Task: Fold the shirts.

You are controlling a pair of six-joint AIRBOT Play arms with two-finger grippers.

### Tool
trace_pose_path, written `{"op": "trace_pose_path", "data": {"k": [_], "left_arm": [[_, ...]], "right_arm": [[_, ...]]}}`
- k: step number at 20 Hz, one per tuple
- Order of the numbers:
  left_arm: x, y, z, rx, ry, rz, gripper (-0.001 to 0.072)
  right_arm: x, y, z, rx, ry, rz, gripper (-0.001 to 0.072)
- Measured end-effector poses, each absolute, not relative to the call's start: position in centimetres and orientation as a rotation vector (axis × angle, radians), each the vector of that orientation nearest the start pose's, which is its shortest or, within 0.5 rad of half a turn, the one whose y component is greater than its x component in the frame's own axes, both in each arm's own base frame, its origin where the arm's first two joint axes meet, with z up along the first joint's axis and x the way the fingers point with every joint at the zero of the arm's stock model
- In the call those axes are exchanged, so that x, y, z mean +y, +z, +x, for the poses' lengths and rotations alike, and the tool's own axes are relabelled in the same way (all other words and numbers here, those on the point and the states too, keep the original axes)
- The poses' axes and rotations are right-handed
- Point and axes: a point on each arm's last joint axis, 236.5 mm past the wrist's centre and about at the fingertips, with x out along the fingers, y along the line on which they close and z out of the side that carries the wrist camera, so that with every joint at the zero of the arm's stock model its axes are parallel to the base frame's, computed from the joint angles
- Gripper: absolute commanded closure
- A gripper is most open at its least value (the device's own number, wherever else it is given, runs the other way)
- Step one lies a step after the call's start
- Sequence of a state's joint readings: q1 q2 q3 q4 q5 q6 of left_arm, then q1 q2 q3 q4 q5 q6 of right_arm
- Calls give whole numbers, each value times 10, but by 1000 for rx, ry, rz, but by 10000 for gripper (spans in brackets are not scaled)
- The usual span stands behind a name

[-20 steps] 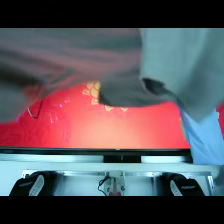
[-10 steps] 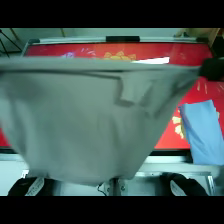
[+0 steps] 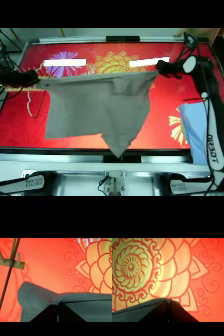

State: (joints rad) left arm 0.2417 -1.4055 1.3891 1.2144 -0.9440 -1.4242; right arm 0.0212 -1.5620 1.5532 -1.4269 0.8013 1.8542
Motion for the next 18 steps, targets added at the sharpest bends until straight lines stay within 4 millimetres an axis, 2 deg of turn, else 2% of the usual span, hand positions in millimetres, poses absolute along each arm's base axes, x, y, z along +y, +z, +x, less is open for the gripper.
{"op": "trace_pose_path", "data": {"k": [2,3,4,5,6,8,10,12,15,16,18], "left_arm": [[48,45,499,941,-19,-357,674],[44,30,502,969,-26,-381,644],[41,18,504,992,-32,-402,469],[41,9,504,1012,-33,-404,201],[38,3,501,1043,-42,-433,119],[34,2,491,1110,-72,-452,119],[53,-4,462,1233,-56,-416,119],[67,-15,413,1401,-37,-420,107],[80,-40,335,1576,3,-495,103],[77,-48,312,1612,-2,-530,103],[69,-65,284,1634,-24,-614,104]], "right_arm": [[42,56,566,822,-40,463,643],[47,43,568,843,-39,488,570],[53,33,569,862,-36,507,323],[55,25,569,879,-35,510,197],[59,22,566,896,-27,524,197],[71,31,557,924,21,529,198],[62,42,538,969,37,472,198],[49,36,497,1114,42,374,198],[34,17,427,1348,57,265,198],[33,11,406,1407,67,250,197],[40,2,376,1485,104,251,198]]}}
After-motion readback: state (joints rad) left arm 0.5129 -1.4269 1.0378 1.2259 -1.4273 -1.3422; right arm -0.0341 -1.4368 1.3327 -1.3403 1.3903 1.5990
